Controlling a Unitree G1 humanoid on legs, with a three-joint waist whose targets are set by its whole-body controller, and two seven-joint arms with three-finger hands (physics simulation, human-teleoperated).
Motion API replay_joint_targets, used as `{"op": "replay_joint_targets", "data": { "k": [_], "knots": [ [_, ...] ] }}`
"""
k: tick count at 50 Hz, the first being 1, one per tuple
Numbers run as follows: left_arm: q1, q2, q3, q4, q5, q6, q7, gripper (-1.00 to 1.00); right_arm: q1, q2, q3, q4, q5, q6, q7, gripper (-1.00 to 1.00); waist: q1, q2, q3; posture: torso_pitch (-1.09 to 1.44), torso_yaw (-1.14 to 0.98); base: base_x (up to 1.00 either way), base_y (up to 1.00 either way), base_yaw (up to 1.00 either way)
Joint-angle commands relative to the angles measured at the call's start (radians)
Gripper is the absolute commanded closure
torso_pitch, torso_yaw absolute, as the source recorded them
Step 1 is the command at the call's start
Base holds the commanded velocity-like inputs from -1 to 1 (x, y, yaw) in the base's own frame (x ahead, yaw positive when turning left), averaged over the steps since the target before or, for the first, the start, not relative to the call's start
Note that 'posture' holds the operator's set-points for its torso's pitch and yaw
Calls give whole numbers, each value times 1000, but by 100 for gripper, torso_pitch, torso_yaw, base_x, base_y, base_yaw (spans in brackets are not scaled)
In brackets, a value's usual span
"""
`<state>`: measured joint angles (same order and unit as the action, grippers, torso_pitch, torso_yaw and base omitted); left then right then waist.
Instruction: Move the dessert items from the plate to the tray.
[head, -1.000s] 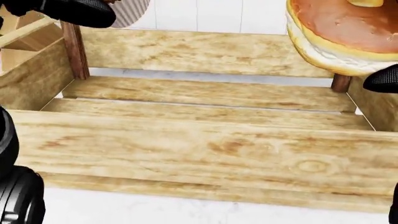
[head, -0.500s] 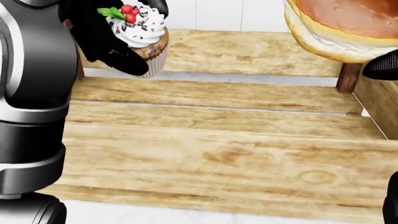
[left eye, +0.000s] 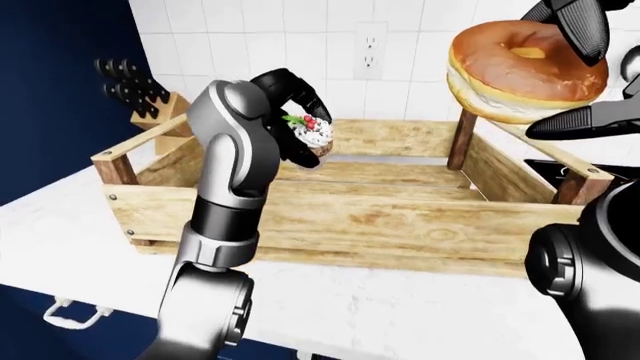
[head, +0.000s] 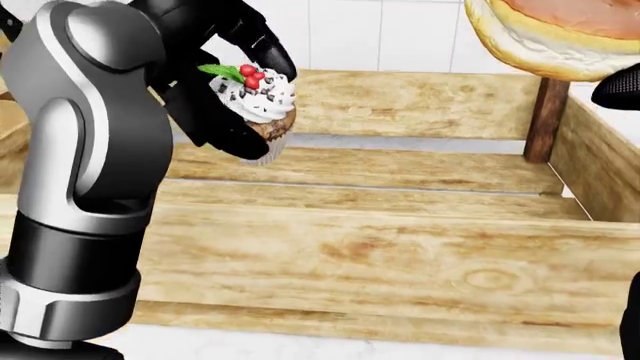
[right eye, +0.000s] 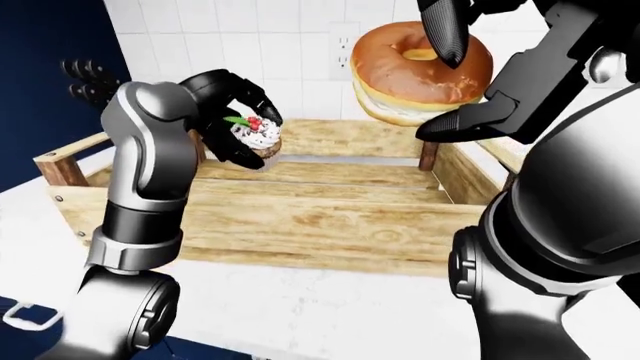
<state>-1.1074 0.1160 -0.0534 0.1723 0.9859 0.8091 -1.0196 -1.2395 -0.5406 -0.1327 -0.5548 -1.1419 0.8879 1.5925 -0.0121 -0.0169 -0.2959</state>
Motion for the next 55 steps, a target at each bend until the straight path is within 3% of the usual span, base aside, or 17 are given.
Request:
{"op": "replay_joint_targets", "data": {
  "k": [1,3,7,17,19,22,28,31,34,39,45,49,55],
  "knots": [
    [-41,7,10,-27,15,-12,7,-29,-25,-6,-6,12,-2,-5,-18,99,0,-4,-5,-51,0,0,0,0],
    [-44,8,13,-25,16,-15,3,-57,-26,-6,-6,16,1,-8,-23,99,1,-4,-3,-51,0,0,0,0],
    [-51,18,28,-52,12,-12,-20,-68,-30,-8,-7,21,2,-11,-23,99,1,-4,-1,-51,0,0,0,0],
    [-80,45,39,-215,23,60,-140,-79,-33,5,9,57,-21,-25,-12,99,2,-1,4,-51,0,0,0,0],
    [-84,57,48,-253,21,78,-166,-80,-41,21,17,91,-26,-30,-23,99,1,1,4,-51,0,0,0,0],
    [-72,76,48,-338,31,108,-220,-100,-66,31,49,168,-70,-51,0,99,-1,4,1,-51,0,0,0,0],
    [-43,83,47,-472,56,150,-301,-100,-120,77,69,318,-121,-109,18,99,-1,8,-1,-51,0,0,0,0],
    [-40,88,50,-492,62,156,-319,-100,-131,43,121,374,-91,-68,22,98,1,6,-3,-51,0,0,0,0],
    [-36,96,63,-492,49,147,-314,-100,-146,-23,207,427,-24,7,22,98,4,5,-6,-51,0,0,0,0],
    [-29,105,61,-506,45,154,-318,-100,-205,-217,450,446,219,201,22,98,8,4,-8,-51,0,0,0,0],
    [-38,110,60,-505,39,154,-325,-100,-235,-251,557,476,292,282,22,98,8,0,2,-51,0,0,0,0],
    [-33,107,57,-514,43,154,-332,-100,-204,-177,531,533,205,230,22,98,6,2,2,-51,0,0,0,0],
    [-25,99,55,-525,45,154,-340,-100,-148,-37,420,618,45,121,22,98,8,6,0,-51,0,0,0,0]
  ]
}}
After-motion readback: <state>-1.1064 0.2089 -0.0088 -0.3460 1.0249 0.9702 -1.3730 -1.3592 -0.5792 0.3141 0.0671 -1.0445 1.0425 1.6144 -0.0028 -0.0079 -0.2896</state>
